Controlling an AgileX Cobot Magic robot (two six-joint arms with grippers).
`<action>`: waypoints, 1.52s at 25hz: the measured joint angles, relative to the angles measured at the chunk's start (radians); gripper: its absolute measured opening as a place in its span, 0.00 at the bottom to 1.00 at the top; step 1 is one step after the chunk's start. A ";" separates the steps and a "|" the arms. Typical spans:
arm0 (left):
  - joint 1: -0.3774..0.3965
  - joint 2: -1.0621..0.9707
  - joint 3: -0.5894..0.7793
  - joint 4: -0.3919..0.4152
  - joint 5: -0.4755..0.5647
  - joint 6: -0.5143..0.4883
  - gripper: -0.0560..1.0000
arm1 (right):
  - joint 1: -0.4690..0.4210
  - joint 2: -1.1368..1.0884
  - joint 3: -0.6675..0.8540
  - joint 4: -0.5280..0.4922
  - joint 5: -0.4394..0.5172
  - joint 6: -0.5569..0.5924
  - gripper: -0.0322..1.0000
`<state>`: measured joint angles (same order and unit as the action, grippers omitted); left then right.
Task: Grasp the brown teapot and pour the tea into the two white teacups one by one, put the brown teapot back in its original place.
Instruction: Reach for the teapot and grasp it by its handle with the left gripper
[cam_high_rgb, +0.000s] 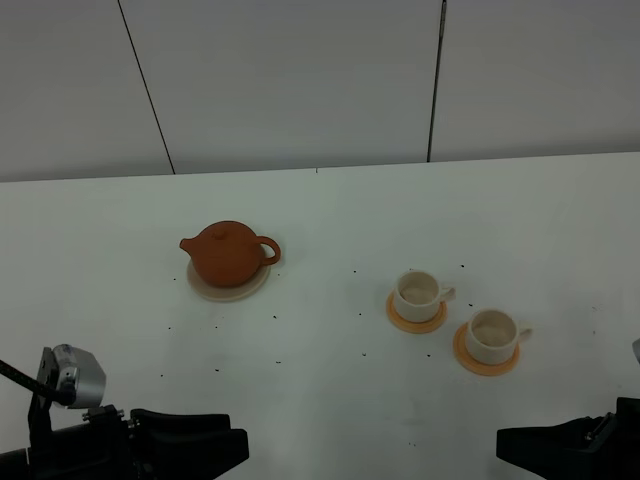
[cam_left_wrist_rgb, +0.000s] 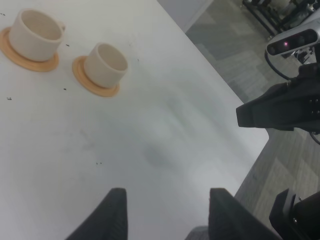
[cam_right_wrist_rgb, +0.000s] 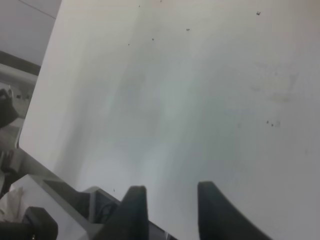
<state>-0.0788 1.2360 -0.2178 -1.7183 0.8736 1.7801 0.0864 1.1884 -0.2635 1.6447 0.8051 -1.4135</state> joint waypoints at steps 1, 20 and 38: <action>0.000 0.000 0.000 -0.001 0.000 0.000 0.47 | 0.000 0.000 0.000 0.000 0.000 0.000 0.27; 0.000 0.000 0.000 -0.001 0.000 0.000 0.47 | 0.000 0.000 0.000 0.000 0.007 0.000 0.27; 0.000 0.000 0.000 -0.001 0.035 -0.006 0.47 | 0.000 0.000 -0.015 -0.008 0.077 -0.015 0.27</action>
<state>-0.0788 1.2360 -0.2178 -1.7192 0.9088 1.7738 0.0864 1.1884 -0.2790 1.6362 0.8820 -1.4288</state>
